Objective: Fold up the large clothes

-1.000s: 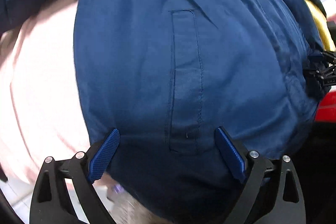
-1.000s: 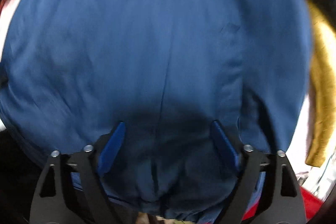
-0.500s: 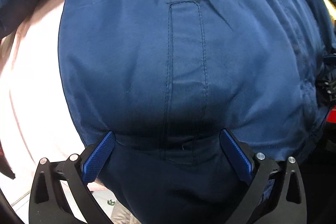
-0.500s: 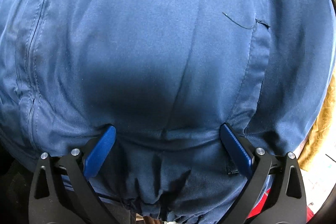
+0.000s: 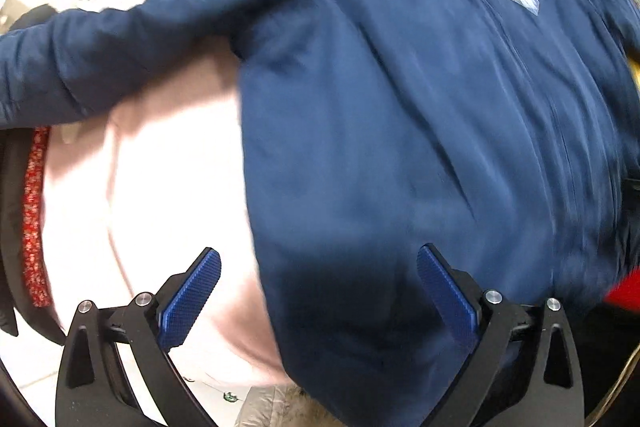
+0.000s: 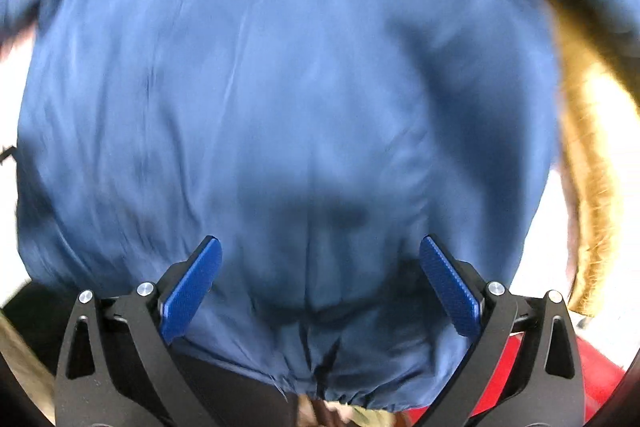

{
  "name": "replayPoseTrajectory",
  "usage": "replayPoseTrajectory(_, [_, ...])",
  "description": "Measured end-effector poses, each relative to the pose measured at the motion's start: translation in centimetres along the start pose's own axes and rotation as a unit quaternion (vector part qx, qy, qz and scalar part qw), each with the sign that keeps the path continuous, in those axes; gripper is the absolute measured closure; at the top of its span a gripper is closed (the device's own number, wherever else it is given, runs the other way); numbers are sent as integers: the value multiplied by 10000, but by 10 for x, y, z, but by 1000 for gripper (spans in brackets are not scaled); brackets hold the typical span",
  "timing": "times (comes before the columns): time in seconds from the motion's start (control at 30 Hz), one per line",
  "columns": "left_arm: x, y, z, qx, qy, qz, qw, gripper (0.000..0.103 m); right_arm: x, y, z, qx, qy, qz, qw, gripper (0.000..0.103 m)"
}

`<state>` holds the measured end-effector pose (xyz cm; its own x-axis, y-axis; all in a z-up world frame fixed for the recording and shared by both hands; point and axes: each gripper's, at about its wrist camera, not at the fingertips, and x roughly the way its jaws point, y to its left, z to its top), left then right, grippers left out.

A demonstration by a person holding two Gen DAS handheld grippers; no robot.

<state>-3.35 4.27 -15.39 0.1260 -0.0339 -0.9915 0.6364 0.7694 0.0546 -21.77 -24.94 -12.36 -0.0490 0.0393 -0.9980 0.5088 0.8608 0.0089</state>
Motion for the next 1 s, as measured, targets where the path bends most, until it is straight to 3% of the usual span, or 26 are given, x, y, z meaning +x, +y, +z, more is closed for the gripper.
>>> replayPoseTrajectory(0.17, [-18,-7,49,-210,-321,14,9993,6,-48,-47,43,1076,-767,557,9897,5])
replayPoseTrajectory(0.3, [-22,-29,77,-431,-259,-414,9979,6,-68,-82,55,1719,-1111,879,9749,5])
replayPoseTrajectory(0.4, [-18,-55,85,-359,-152,-649,9971,7,-78,-108,55,2045,-1374,857,9654,5])
replayPoseTrajectory(0.53, [-15,-75,78,-56,-72,-496,9987,6,-95,-162,44,2660,-1804,719,9442,5])
replayPoseTrajectory(0.7, [-3,-63,74,-39,207,-254,9995,7,-107,-255,21,3807,-2133,686,8971,11])
replayPoseTrajectory(0.83, [-2,-53,73,-225,283,-239,9991,7,-100,-323,2,4677,-2230,700,8524,19])
replayPoseTrajectory(1.0, [-6,-53,76,-201,266,-179,9993,7,-75,-394,-12,5617,-2294,1320,7839,32])
